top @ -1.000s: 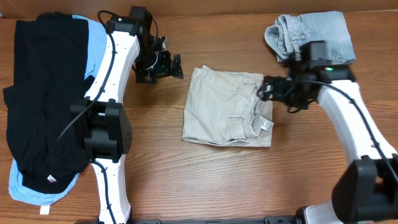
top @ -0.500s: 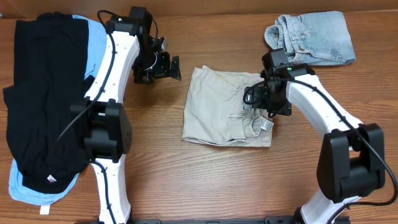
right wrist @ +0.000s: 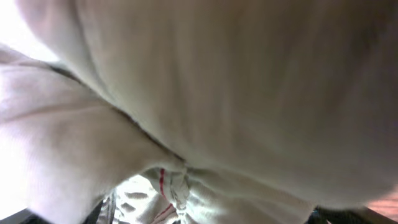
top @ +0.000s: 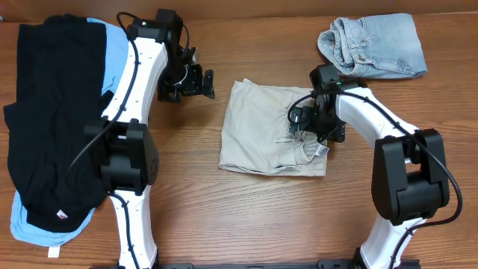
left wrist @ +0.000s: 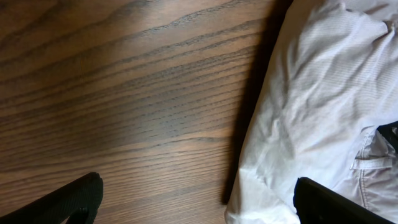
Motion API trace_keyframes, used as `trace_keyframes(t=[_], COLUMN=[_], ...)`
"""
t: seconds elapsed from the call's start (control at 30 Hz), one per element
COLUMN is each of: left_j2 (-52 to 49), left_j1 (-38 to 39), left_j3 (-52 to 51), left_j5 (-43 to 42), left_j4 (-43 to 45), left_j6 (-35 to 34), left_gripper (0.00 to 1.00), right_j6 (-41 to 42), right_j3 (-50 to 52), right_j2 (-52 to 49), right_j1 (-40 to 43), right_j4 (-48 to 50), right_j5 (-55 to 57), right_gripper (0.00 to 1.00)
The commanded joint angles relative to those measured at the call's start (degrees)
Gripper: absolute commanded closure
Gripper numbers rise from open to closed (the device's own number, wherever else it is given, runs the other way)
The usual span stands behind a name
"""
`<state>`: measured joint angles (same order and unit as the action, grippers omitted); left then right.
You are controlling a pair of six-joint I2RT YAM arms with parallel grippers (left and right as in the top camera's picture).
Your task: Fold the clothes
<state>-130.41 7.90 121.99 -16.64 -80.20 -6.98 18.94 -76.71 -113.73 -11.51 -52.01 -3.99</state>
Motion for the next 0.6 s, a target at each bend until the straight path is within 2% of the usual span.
trace_keyframes(t=[0.0,0.23,0.37,0.4,0.47,0.57], left_j2=[0.8,0.8,0.8,0.8,0.8,0.8], left_j1=[0.4,0.4,0.4,0.4,0.4,0.4], left_j3=[1.1,1.1,1.1,1.1,1.1,1.1], left_j5=[0.7,0.7,0.7,0.7,0.7,0.7], left_j4=[-0.2,-0.1,-0.1,0.0,0.1,0.2], left_j6=[1.2,1.2,1.3,1.2,1.2,1.2], left_gripper=[0.0,0.0,0.0,0.0,0.0,0.0], right_j6=[0.9,1.1,0.8,0.1,-4.2,-5.5], right_j3=[-0.4,-0.3,-0.2,-0.2,-0.2,-0.2], right_j2=[-3.2,-7.9,-9.2,-9.3,-9.3,-9.3], right_j1=[1.4,2.7,2.4,2.4,2.4,2.4], right_j4=[0.8,0.7,1.0,1.1,1.9,2.8], right_j5=[2.3,2.4,-2.5,-4.6,-12.6,-17.7], right_gripper=[0.0,0.0,0.0,0.03,0.21,0.53])
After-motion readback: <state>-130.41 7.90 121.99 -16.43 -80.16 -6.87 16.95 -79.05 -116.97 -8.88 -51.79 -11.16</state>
